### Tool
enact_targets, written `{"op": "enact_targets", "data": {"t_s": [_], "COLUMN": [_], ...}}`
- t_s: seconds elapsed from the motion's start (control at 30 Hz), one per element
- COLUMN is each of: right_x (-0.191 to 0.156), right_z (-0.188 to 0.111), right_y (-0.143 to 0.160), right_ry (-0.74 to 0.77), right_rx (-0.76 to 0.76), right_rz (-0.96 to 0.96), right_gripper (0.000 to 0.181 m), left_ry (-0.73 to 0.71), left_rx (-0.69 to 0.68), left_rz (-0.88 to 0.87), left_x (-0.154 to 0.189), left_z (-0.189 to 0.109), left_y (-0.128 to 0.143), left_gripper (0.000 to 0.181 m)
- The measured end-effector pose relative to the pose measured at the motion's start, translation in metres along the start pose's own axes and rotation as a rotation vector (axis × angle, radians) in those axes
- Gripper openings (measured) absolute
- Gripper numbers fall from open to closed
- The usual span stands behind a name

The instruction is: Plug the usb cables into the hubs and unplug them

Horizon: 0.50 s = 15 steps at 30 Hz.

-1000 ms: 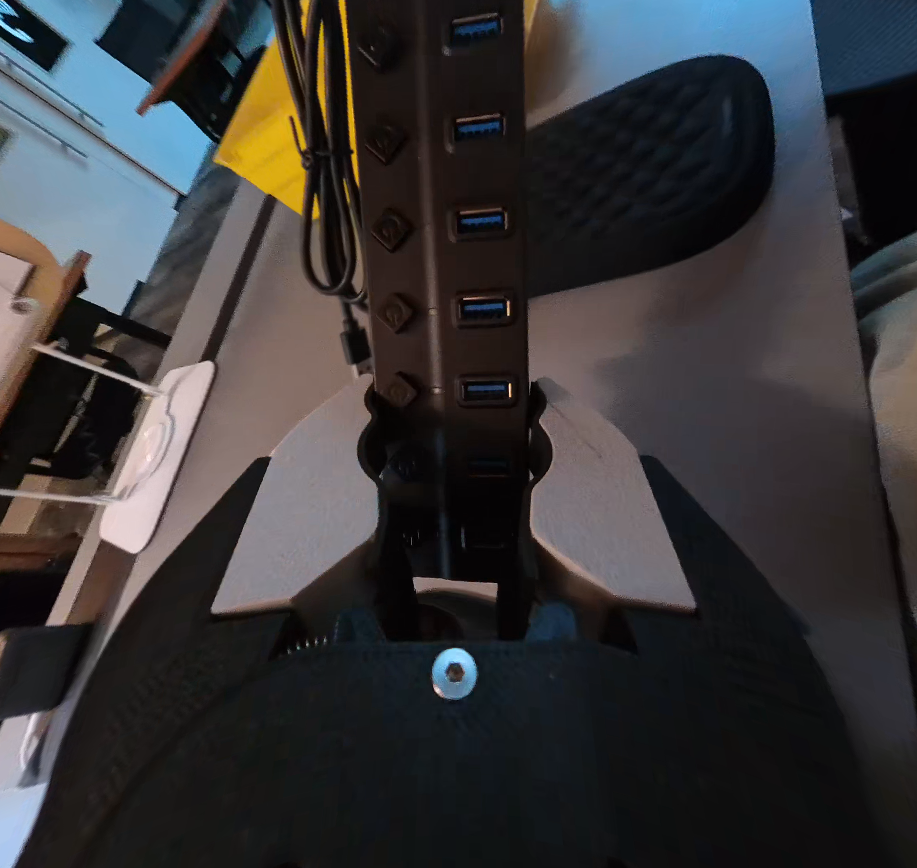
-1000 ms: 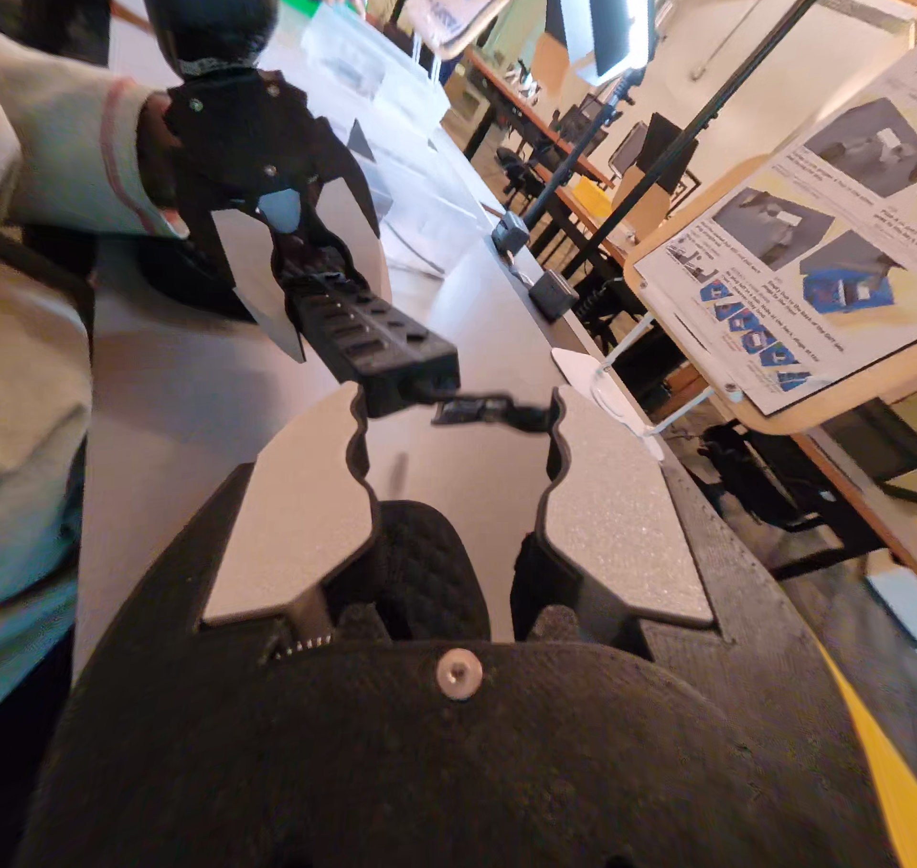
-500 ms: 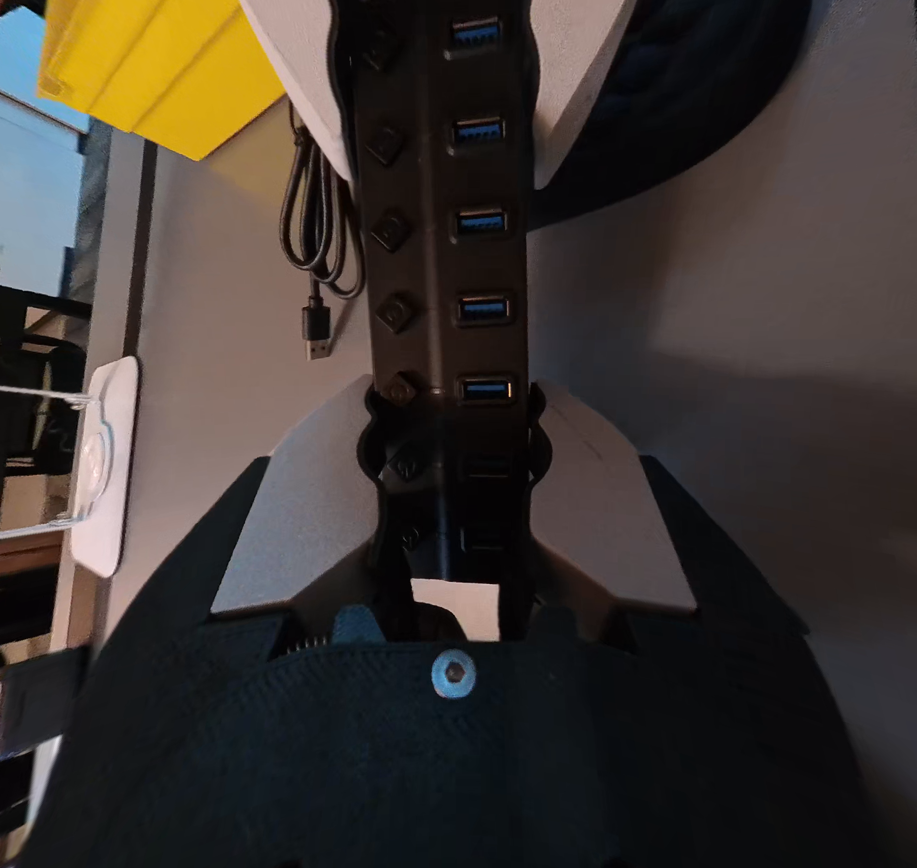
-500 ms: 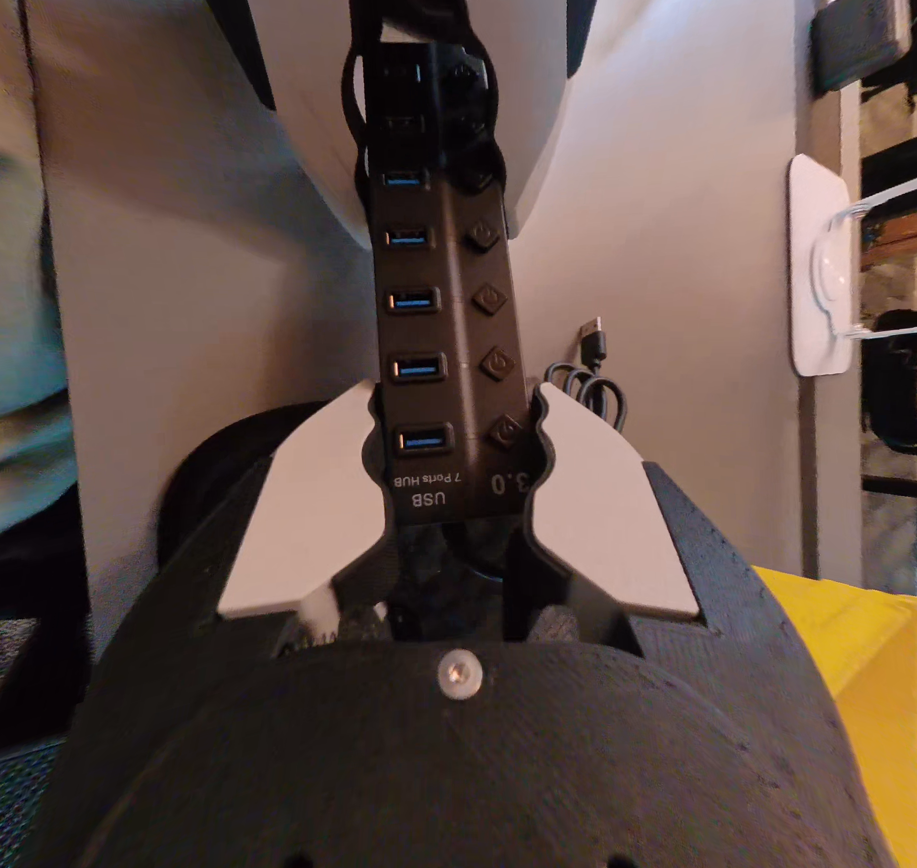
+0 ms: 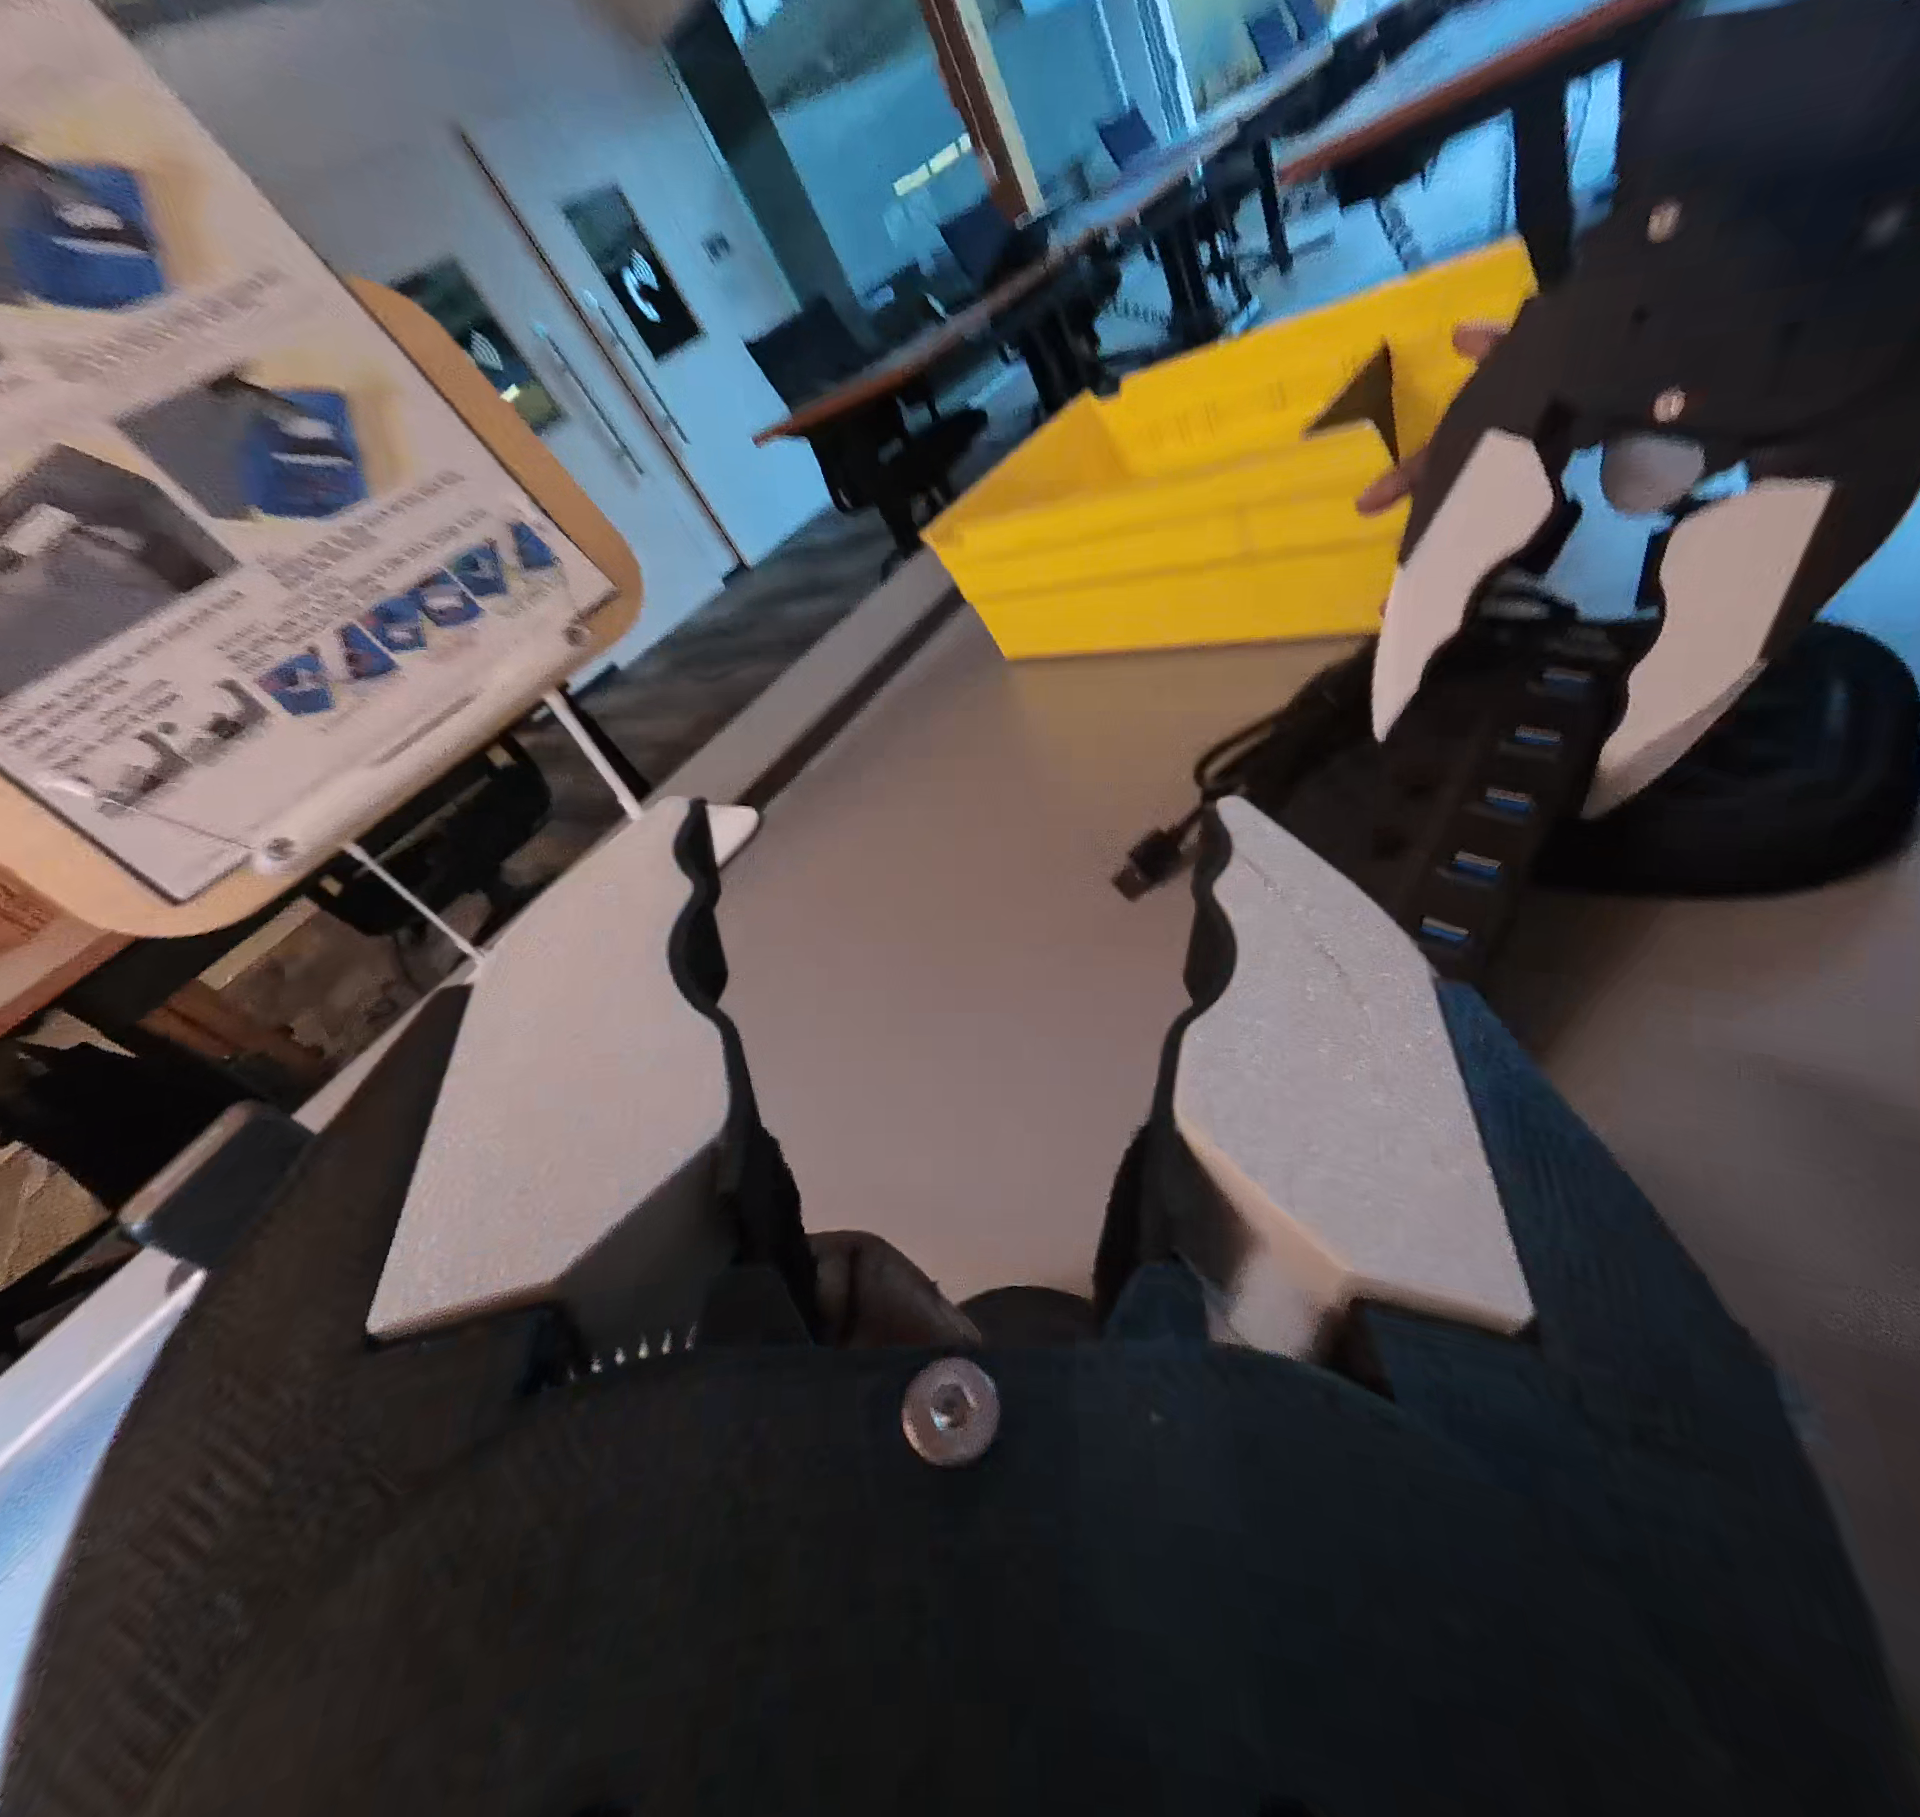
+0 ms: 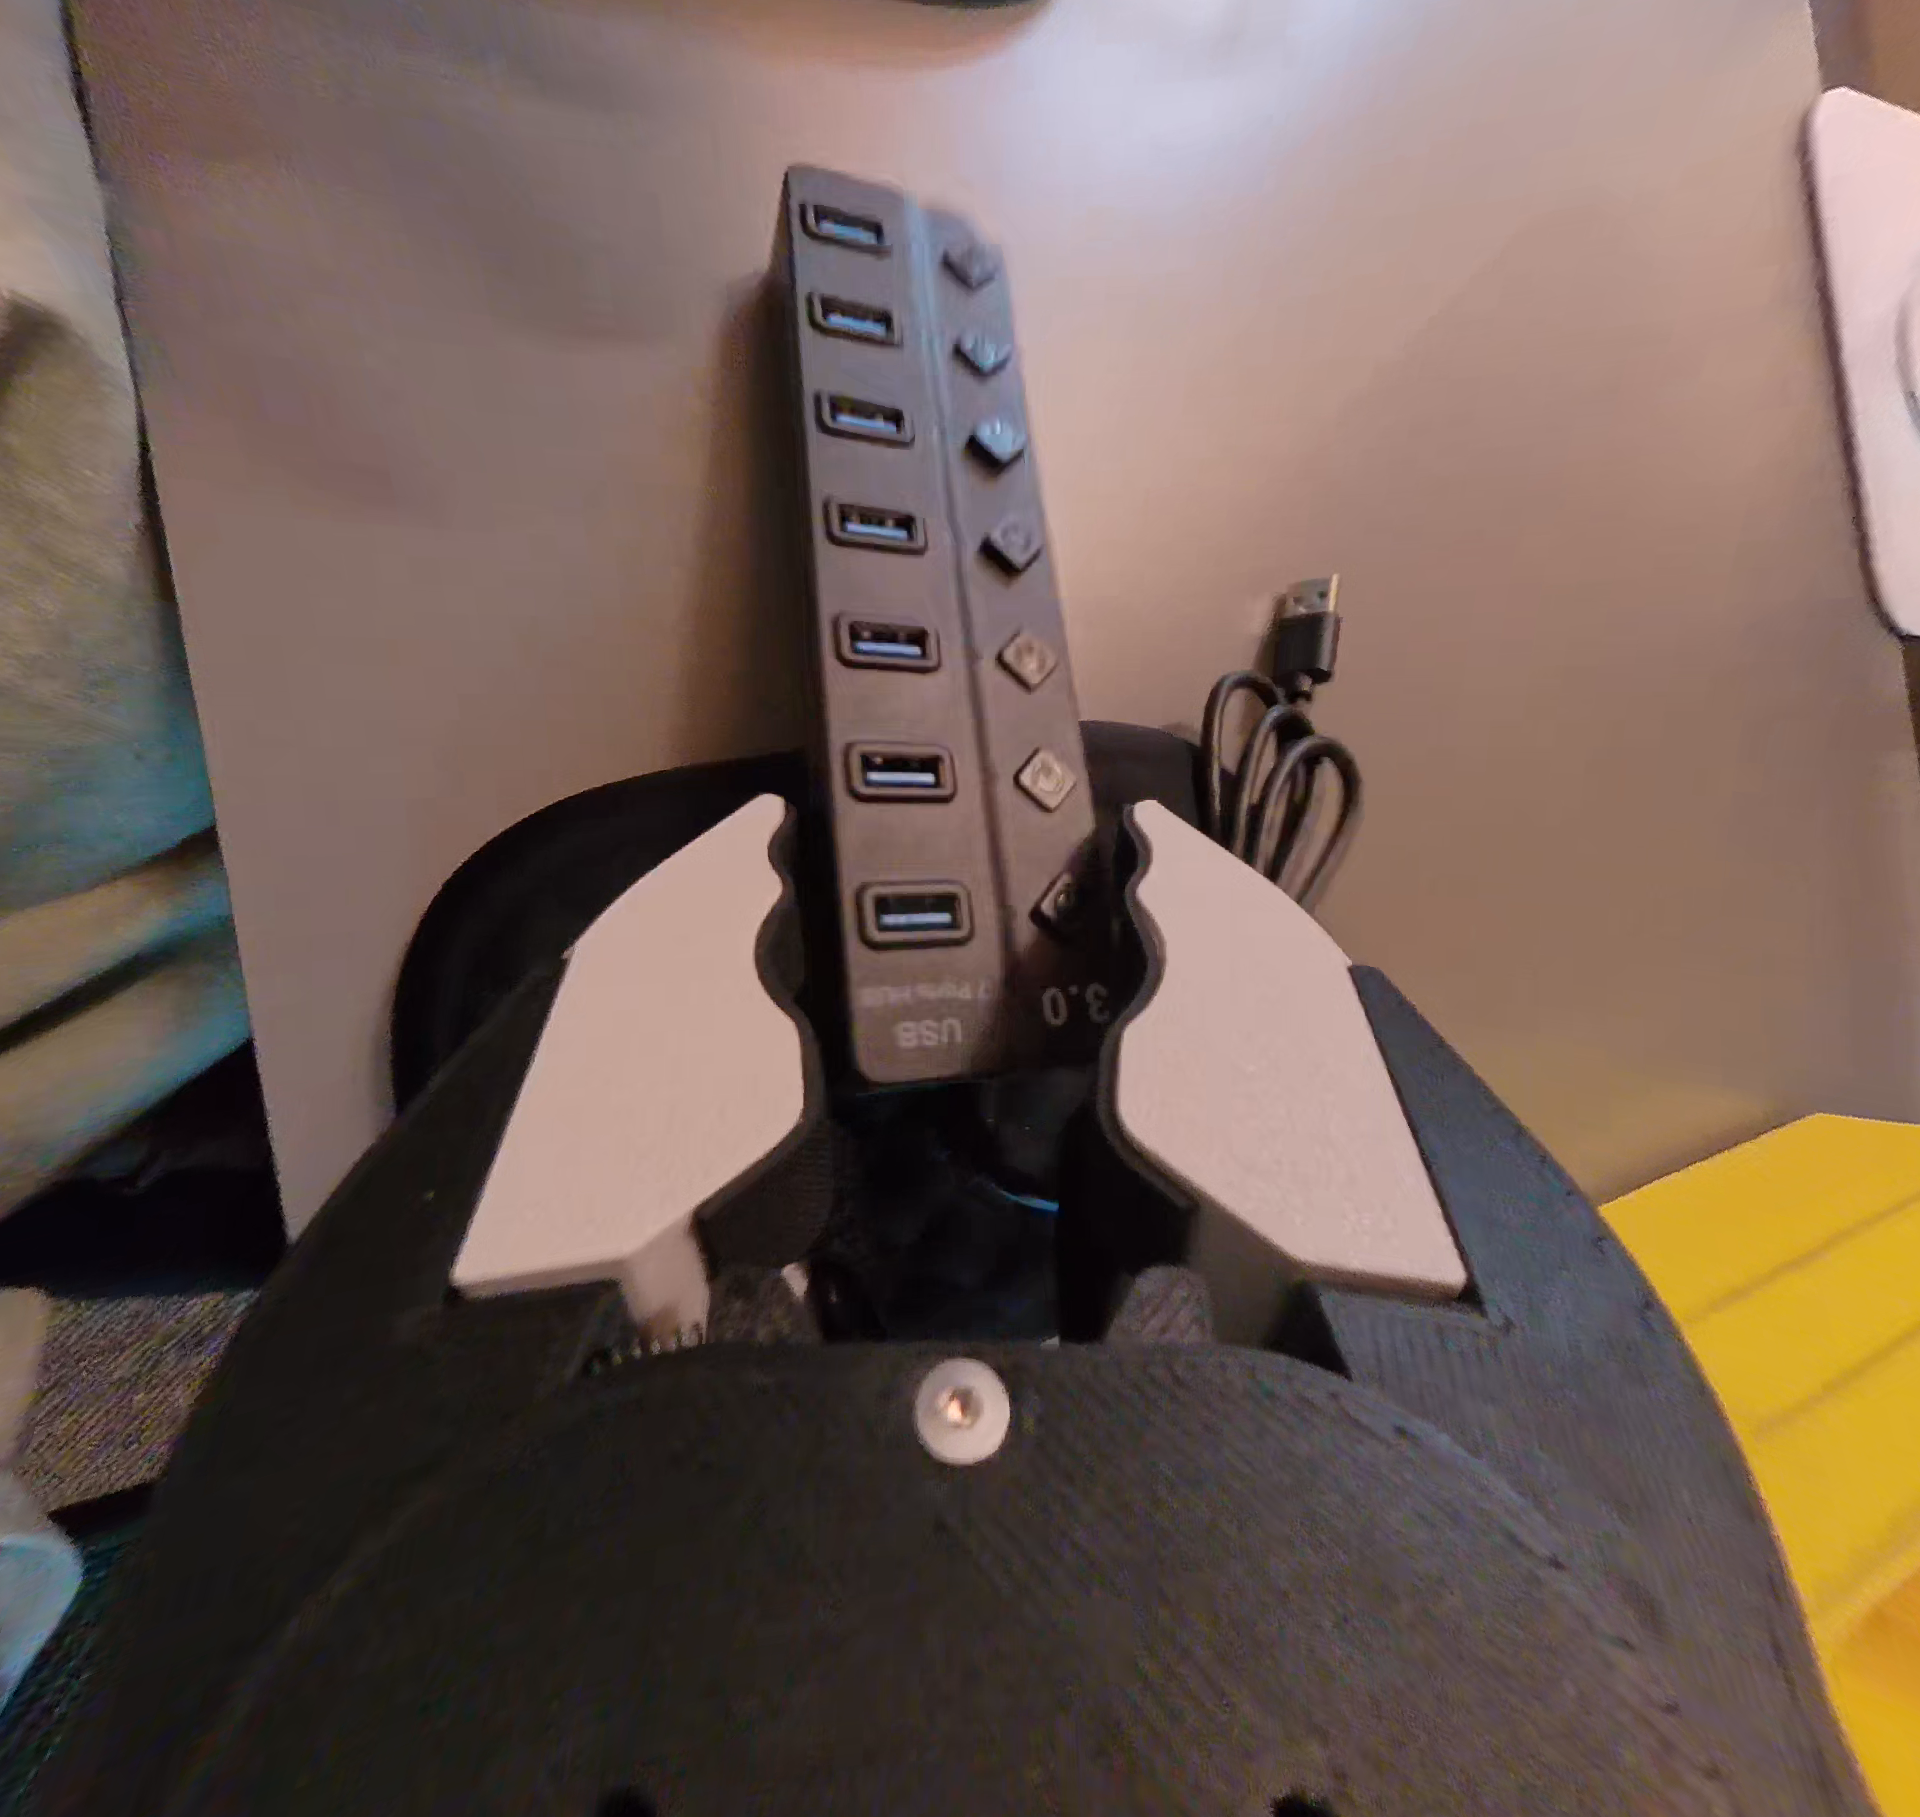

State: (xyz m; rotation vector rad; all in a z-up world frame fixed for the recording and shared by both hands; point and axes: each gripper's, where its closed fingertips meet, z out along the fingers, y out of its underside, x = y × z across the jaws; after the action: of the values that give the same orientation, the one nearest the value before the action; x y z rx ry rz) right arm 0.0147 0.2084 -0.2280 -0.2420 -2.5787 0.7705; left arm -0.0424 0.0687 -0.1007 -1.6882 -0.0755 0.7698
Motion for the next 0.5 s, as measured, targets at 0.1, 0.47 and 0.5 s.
{"op": "enact_targets", "data": {"t_s": [0.1,0.47,0.5], "right_x": [0.012,0.033,0.033], "right_z": [-0.008,-0.045,-0.044], "right_y": [-0.005,-0.02,-0.02], "right_ry": [0.078,0.249,0.251], "right_rx": [0.053,0.214,0.208], "right_rz": [0.001,-0.029,-0.035], "right_gripper": [0.079,0.087,0.087], "left_ry": [-0.061,-0.343,-0.394], "left_rx": [0.05,-0.659,-0.779], "left_rz": [-0.048,-0.228,-0.25], "left_x": [-0.026,-0.125,-0.13], "left_z": [-0.025,-0.19,-0.212], "left_y": [-0.02,0.088,0.106], "left_gripper": [0.081,0.06,0.059]}}
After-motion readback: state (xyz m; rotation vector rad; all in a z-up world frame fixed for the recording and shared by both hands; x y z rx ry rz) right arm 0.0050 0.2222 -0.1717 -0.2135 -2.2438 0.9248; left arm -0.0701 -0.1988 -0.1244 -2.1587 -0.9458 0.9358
